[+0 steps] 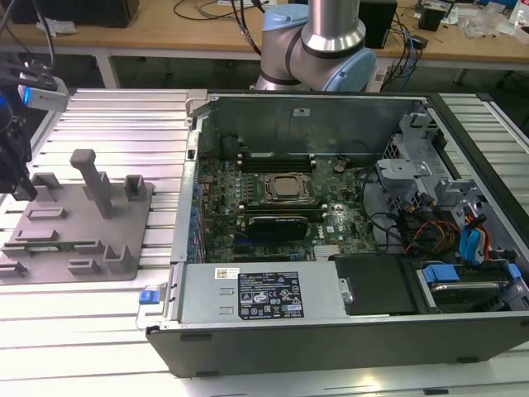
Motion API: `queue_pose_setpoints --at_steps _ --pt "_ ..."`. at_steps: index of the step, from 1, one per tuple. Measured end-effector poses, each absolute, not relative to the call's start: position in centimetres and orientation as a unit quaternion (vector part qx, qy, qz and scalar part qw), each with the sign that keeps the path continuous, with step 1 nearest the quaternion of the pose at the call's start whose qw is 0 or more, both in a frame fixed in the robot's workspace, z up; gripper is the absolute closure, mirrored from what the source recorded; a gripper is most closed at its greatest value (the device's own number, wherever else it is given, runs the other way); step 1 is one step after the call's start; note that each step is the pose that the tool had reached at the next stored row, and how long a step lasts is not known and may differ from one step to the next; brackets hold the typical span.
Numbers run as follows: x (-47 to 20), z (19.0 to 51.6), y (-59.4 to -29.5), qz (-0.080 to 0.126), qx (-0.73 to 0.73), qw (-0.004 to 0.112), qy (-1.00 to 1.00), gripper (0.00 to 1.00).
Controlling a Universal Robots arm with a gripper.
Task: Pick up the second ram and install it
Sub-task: 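Pick up the second ram and move it above second insertion slot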
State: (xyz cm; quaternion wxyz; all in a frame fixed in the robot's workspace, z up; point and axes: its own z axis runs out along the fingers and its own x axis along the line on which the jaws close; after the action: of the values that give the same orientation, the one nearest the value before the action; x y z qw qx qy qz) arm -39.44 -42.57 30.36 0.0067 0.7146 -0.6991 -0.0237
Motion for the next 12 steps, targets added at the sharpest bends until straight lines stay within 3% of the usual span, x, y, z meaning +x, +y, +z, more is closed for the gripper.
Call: queue_pose_setpoints --at_steps 12 --pt "-40.1 28.3 -42.6 -0.024 0.714 0.007 -0.699 0.92"
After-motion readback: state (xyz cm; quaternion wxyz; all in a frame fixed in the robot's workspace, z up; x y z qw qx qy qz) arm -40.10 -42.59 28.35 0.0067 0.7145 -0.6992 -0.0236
